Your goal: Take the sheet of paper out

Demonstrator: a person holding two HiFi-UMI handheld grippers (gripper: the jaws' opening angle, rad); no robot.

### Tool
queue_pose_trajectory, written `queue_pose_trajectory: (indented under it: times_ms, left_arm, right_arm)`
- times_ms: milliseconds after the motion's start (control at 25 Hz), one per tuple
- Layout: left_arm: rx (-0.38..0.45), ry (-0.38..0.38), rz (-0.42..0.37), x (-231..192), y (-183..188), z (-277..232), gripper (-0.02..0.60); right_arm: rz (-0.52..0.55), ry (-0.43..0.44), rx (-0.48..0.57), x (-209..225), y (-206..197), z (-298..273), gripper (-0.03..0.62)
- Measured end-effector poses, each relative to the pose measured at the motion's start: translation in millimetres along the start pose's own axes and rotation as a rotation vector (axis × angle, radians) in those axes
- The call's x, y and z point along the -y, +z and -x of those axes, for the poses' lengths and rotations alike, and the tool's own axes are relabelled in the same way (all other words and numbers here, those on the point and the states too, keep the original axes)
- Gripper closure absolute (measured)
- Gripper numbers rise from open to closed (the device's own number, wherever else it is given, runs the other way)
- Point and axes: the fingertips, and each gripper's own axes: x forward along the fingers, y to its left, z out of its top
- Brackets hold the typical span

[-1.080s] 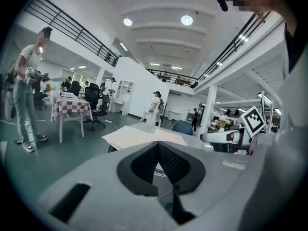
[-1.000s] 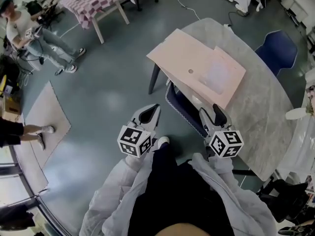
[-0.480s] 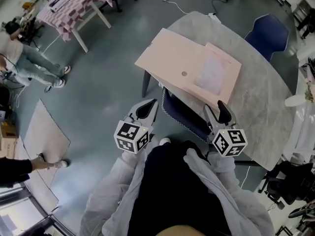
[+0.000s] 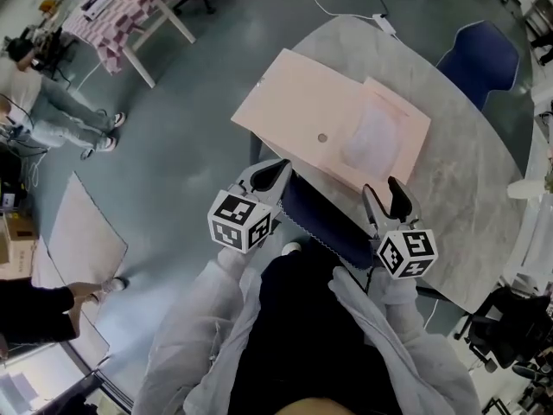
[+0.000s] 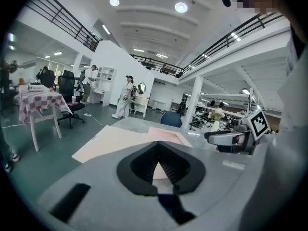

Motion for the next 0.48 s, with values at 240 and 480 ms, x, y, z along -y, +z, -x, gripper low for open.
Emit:
queue_pose_trajectory:
  times_ms: [240,480]
  left_arm:
    - [-0.097,-0.099,0.049,5,4,-76,0.561]
    - [-0.225,-0.185,0.149,21,-10,-161,0.513]
  right_arm:
    - [-0.002,-0.055,0.021,36,9,-15,0.345]
    - [-0.009,-0.084,-0.010,72,0,-24,0.345]
